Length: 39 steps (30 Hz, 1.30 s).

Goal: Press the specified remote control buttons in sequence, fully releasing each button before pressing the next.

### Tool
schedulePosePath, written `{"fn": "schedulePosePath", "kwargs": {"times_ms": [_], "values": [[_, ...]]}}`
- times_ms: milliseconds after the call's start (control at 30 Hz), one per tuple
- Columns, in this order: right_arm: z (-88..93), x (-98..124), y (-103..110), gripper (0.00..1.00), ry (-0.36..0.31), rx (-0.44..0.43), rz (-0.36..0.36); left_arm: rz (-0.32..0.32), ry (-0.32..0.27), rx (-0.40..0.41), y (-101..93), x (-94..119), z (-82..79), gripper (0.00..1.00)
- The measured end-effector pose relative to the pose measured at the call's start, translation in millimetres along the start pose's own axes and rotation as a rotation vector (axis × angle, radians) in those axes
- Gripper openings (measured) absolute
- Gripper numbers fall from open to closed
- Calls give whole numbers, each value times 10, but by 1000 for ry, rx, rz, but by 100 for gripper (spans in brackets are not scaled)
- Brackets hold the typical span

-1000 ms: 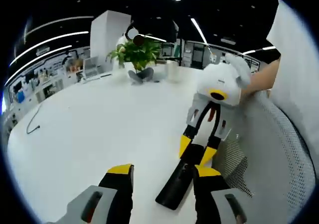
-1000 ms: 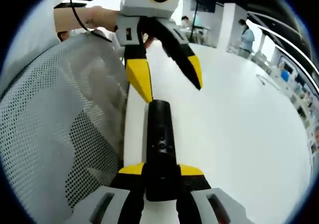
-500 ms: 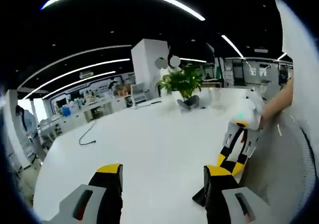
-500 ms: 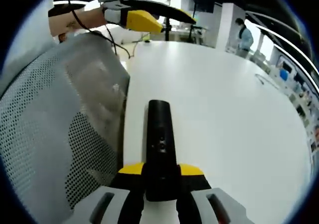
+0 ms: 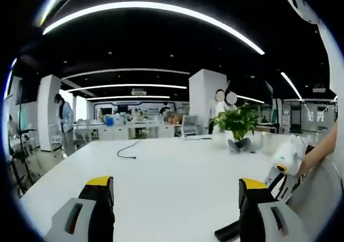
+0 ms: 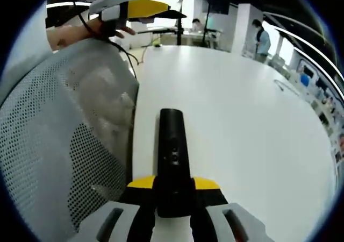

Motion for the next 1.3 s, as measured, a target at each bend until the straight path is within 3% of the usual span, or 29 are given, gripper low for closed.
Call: {"fn": "schedulePosePath", "kwargs": {"times_ms": [167,233,367,533,833,1133,1233,1300], "values": [[-2,-5,-6,21,-4,-9,5,-44,34,11,90,15,91,100],[-6,-6,-7,21,-2,-18,11,-49,58,-47,87,14,120,100],[-8,-8,-9,21,8,-16,13,-56,48,-51,110,21,114,100],[-22,-13,-15,21,23,9,12,-51,50,-61,104,32,131,100],[-90,-44,-173,20,24,-12,23,21,68,-54,4,2,172,100],[-138,-60,-346,20,28,-27,25,29,62,-53,-9,17,168,99],[-143,-51,-405,20,48,-11,17,29,31,-44,-10,31,121,99],[-149,-47,-454,20,52,-18,16,25,47,-33,0,30,150,99]]}}
Point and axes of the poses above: the point that each gripper's makers call its tool centre point, and the gripper's own axes: x roughly backward along the fingers, y roughly to its left, z roughly out of its underside, the point moved 3 cm from there along x, roughly backward along the fingers, and after that the axes turned 12 degrees about -x, right-handed, at the moved point
